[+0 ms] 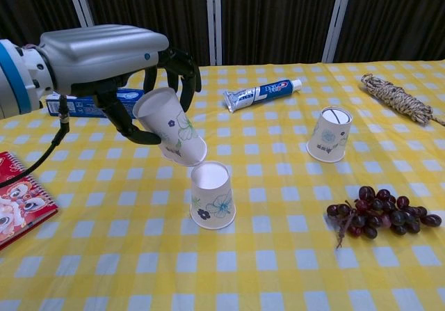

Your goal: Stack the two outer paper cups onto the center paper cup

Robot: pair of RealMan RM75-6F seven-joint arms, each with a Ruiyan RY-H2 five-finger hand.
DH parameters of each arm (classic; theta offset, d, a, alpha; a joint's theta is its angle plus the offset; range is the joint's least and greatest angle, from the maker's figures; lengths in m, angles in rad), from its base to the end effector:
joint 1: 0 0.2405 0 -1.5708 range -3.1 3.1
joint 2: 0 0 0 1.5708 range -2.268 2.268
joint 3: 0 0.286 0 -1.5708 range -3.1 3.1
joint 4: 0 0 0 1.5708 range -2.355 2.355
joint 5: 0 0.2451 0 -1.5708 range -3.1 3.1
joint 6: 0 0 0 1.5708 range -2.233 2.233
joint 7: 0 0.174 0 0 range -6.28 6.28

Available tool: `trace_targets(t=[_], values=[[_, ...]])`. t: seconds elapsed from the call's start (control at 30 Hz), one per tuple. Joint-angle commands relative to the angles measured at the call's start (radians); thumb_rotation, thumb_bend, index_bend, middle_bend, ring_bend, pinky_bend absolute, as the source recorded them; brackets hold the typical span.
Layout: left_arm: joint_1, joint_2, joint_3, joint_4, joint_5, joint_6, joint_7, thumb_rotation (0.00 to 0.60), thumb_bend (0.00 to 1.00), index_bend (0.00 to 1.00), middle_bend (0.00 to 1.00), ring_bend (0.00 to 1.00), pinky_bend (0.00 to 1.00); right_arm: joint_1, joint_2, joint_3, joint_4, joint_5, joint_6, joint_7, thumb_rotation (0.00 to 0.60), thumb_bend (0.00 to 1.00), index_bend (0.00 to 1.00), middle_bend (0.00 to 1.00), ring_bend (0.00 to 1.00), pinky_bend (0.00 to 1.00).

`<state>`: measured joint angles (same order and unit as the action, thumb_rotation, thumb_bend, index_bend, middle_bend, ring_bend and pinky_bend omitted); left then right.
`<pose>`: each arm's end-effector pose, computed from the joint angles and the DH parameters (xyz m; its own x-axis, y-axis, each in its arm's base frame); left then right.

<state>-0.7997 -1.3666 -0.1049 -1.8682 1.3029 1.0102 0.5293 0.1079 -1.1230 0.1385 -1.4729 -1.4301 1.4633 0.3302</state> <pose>-0.0715 0.3266 -0.0249 0.5645 0.1203 0.8166 0.6434 -0.6838 -0.3440 -0.3796 -0.2479 0.1750 0.1911 0.1004 0.9764 -0.9815 0.0282 0.1892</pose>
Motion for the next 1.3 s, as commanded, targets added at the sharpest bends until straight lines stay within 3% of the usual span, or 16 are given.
trace_targets(t=[0.03, 0.6, 1.3], values=[[-0.011, -0.02, -0.004, 0.015, -0.015, -0.012, 0.014, 0.6, 0.31, 0.55, 0.23, 0.3, 0.43, 0.0, 0.001, 0.001, 0.0, 0.003, -0.001, 0.0, 0.6, 0.06, 0.12, 0.0, 0.0, 0.0], [-0.057, -0.116, -0.019, 0.062, -0.076, -0.051, 0.036, 0.6, 0.3, 0.52, 0.19, 0.27, 0.41, -0.006, 0.009, 0.01, -0.001, 0.011, 0.003, 0.02, 0.6, 0.06, 0.09, 0.0, 0.0, 0.0], [-0.06, -0.057, -0.012, 0.017, -0.074, -0.044, 0.021, 0.6, 0.27, 0.49, 0.17, 0.25, 0.38, -0.01, 0.003, 0.011, -0.006, 0.002, 0.014, 0.01, 0.6, 0.06, 0.08, 0.0, 0.0, 0.0]])
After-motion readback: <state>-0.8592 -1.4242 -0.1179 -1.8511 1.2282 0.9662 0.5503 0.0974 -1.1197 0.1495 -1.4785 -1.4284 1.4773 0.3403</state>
